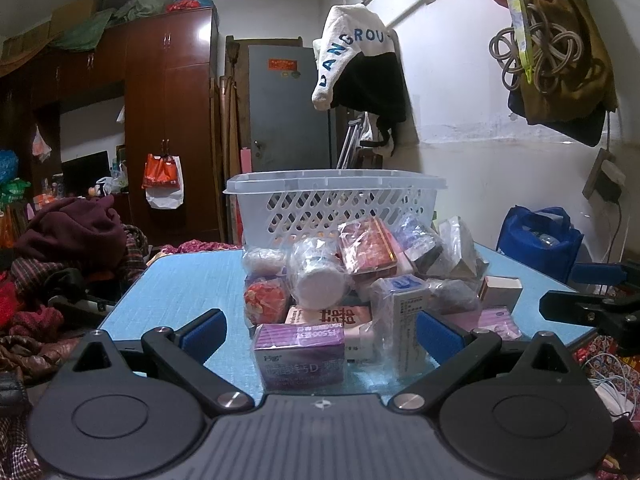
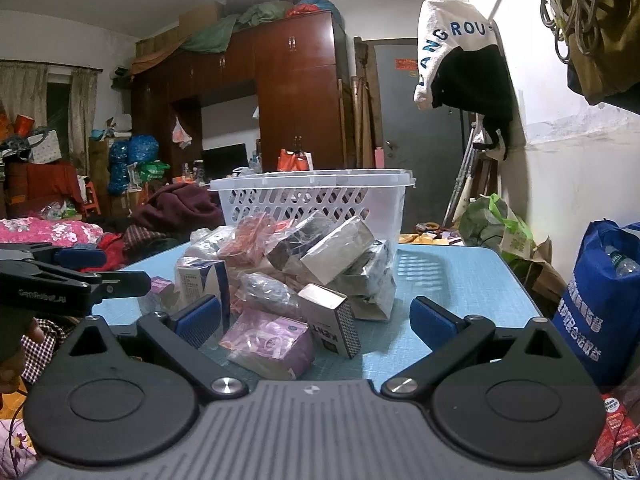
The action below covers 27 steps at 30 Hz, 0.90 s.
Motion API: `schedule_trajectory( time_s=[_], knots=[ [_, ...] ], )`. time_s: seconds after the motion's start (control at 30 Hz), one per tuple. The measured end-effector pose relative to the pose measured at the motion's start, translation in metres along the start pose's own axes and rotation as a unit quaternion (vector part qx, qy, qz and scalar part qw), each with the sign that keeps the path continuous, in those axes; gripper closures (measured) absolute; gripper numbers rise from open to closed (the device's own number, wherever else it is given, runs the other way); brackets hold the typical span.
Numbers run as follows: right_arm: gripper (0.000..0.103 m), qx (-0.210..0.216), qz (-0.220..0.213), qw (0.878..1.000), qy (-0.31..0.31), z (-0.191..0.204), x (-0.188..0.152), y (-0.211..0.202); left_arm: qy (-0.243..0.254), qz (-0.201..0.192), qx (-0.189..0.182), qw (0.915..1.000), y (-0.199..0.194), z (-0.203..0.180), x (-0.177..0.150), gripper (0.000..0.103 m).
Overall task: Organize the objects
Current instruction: 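Grasp the purple box with the left tool while the right tool grasps the pink-wrapped box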
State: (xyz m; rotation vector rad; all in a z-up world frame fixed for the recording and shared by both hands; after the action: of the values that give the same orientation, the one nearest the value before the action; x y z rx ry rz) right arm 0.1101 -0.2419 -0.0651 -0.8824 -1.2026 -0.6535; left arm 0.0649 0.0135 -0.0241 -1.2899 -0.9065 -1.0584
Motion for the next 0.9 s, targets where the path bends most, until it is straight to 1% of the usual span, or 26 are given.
schedule_trajectory(
  time_s=[0.13,0.27,0.37,0.43,0.53,0.7,0.77,0.9],
  knots=[
    [0.000,0.022,0.002,1.000,-0.003,0.005,-0.002,0.000,0.000,0.003,0.002,1.0000,0.003,0.002,-0.002,0.001],
    [0.001,0.027,0.008,1.000,-0.009,0.012,-0.008,0.005,0.007,0.011,0.015,0.9998,0.008,0.010,-0.008,0.001],
    [0.003,0.036,0.020,0.999,-0.006,0.018,-0.015,0.011,0.002,0.020,0.016,0.9997,0.014,0.018,-0.017,0.001],
    [0.008,0.038,0.028,0.999,-0.007,0.022,-0.020,0.017,-0.002,0.027,0.016,0.9995,0.017,0.021,-0.022,0.001],
    [0.009,0.031,0.036,0.999,-0.014,0.028,-0.029,0.024,0.005,0.030,0.012,0.9995,0.021,0.020,-0.026,0.001],
    [0.010,0.019,0.037,0.999,-0.027,0.037,-0.038,0.030,0.005,0.028,0.006,0.9996,0.027,0.017,-0.027,0.001],
    [0.011,0.009,0.037,0.999,-0.031,0.038,-0.039,0.033,0.004,0.028,0.011,0.9995,0.032,0.018,-0.027,0.001],
    [0.016,-0.011,0.031,0.999,-0.037,0.039,-0.040,0.038,-0.003,0.024,0.021,0.9995,0.040,0.022,-0.029,0.001]
  ],
)
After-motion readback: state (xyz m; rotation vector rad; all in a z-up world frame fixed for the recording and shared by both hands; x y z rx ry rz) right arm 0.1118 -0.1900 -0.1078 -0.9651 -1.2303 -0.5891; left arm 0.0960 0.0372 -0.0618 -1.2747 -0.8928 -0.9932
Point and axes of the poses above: each gripper's, at about its wrist camera, not at the fingertips, and y roughly the way its jaws point, z to its left, x to its top, the point moved 6 cm from there along y, roughly the way its jaws point, and after that the axes turned 3 degrees about y, right-handed, at the moved point
